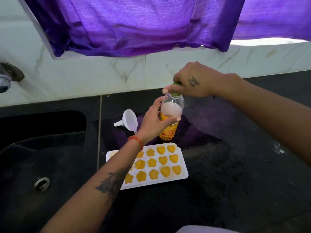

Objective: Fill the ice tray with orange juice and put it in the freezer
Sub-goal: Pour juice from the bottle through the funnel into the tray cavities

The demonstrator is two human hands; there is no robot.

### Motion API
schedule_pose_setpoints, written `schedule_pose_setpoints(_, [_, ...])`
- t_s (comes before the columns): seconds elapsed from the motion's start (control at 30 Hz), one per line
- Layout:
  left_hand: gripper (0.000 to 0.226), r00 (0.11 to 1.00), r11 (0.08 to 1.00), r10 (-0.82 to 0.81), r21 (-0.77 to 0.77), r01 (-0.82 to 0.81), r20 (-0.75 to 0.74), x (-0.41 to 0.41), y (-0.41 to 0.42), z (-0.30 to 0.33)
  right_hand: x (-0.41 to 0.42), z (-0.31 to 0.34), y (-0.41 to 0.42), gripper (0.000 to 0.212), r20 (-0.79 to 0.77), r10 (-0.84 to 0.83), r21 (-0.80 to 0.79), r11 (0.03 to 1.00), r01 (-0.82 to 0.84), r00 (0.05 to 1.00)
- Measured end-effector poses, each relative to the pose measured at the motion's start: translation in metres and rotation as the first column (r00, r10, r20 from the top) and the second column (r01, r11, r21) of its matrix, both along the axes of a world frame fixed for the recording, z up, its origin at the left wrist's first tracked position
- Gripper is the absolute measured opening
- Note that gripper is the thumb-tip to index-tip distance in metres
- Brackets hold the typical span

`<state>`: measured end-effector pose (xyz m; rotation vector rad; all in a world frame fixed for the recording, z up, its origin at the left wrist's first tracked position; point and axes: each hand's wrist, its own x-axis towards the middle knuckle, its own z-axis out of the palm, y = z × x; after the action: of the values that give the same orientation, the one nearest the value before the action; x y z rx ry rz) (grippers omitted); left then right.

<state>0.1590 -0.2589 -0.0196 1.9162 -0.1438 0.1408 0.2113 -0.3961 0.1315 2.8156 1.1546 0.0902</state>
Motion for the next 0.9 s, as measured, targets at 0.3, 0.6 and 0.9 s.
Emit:
schedule_pose_setpoints(0.3, [0.073,1.0,1.0,-0.012,0.004,0.012,-0.003,-0.001,-0.001,-0.004,0.001,0.006,0.001,0.039,-0.041,0.11,0.111,0.988,-0.105,0.993])
schedule_pose_setpoints(0.6, [0.071,1.0,1.0,-0.018,-0.02,0.018,0.003,0.001,0.002,-0.007,0.004,0.003,-0.001,0.034,-0.06,0.086,0.126,0.989,-0.078,0.995])
schedule_pose_setpoints(0.9, [0.072,0.999,0.999,-0.032,-0.024,0.032,-0.001,0.001,0.002,-0.007,0.001,-0.001,-0.004,0.033,-0.066,0.12,0.085,0.99,-0.114,0.991])
